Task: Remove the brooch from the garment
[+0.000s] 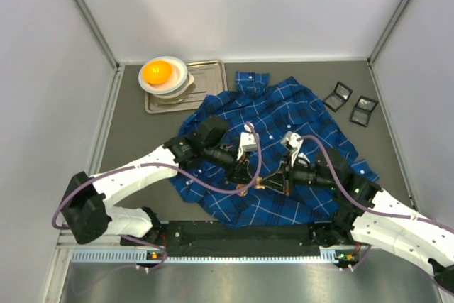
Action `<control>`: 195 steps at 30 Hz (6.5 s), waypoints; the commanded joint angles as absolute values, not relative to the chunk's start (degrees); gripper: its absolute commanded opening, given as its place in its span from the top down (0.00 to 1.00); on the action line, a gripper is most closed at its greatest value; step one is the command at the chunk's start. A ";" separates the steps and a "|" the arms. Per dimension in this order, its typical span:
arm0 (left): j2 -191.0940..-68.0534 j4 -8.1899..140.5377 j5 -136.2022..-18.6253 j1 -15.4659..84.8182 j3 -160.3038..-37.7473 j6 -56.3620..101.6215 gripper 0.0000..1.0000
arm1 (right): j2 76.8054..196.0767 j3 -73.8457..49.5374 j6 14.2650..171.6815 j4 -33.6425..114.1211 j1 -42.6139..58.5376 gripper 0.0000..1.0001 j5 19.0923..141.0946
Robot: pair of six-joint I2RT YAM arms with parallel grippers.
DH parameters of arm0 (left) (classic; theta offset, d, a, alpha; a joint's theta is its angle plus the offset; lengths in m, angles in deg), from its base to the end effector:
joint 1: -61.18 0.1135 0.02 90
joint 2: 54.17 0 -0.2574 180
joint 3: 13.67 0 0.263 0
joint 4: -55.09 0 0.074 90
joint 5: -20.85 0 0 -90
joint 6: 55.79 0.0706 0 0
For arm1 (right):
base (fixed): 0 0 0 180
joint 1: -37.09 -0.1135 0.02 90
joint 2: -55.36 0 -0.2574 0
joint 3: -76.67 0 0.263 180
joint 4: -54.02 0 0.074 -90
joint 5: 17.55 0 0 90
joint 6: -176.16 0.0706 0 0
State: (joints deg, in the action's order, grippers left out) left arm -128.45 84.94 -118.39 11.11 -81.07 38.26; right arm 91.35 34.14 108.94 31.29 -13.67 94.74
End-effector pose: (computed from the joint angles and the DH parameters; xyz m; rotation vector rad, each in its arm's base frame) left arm 0.1564 -0.2702 0.2579 1.4750 1.7576 -1.3816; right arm 0.1101 0.1771 0.2559 -0.7721 1.8728 1.2171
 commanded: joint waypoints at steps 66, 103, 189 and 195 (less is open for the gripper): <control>-131.07 76.01 -130.94 15.47 -82.05 28.41 1.00 | 87.97 31.58 122.28 32.49 -7.03 0.66 99.88; -133.36 68.80 -136.21 16.79 -81.00 18.84 1.00 | 92.27 30.70 120.96 33.10 -8.88 0.87 97.59; -102.07 64.41 -52.10 -5.97 -62.45 69.01 1.00 | 119.34 13.73 182.66 23.87 -14.06 0.81 76.85; -101.72 64.32 -52.01 -6.41 -62.28 69.28 1.00 | 119.96 13.73 183.54 24.31 -14.15 0.84 75.88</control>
